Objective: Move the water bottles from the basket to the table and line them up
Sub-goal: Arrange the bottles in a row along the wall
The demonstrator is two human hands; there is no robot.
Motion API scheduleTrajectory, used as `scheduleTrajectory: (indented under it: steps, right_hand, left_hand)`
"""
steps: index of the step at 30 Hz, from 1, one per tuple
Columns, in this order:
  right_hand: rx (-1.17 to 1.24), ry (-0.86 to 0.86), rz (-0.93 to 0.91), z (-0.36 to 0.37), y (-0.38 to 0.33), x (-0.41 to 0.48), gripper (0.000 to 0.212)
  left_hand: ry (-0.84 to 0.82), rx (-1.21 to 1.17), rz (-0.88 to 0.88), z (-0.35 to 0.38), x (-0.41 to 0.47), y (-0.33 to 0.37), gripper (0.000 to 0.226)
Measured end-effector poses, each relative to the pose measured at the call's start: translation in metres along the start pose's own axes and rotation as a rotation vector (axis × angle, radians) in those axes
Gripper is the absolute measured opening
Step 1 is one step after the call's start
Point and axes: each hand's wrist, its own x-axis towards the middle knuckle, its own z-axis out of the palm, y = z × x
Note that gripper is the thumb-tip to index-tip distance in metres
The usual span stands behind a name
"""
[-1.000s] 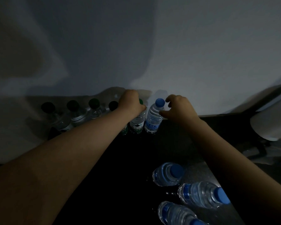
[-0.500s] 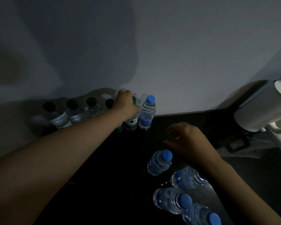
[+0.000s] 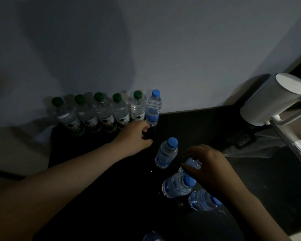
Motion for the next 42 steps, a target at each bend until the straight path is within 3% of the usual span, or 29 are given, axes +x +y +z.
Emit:
scheduleTrajectory:
  steps: [8,14,21,25,34,42]
  right_hand:
    - [0.013,-0.064,0.062,0.026,0.018,-0.025,0.04]
    - [0.031,-0.082,0.053,0.039,0.025,-0.031,0.037]
    - [0.099,-0.055,0.041,0.049,0.03,-0.03,0.029]
    - [0.127,-0.05,0.041,0.053,0.036,-0.027,0.027]
    - [0.173,-0.057,0.014,0.05,0.041,-0.019,0.023]
    - [0.187,0.073,0.024,0.015,0.035,0.009,0.023]
  left_hand:
    - [-0.053,-0.035,0.055,0.028,-0.012,0.018,0.052]
    - [-0.038,0.043,0.09,0.045,0.001,0.044,0.049]
    - [-0.005,0.211,0.075,0.056,0.013,0.064,0.029]
    - [-0.02,0.226,0.052,0.052,0.015,0.063,0.023]
    - [-0.046,0.184,0.178,0.027,0.021,0.039,0.021]
    - [-0.016,0.175,0.236,0.006,0.047,0.043,0.021]
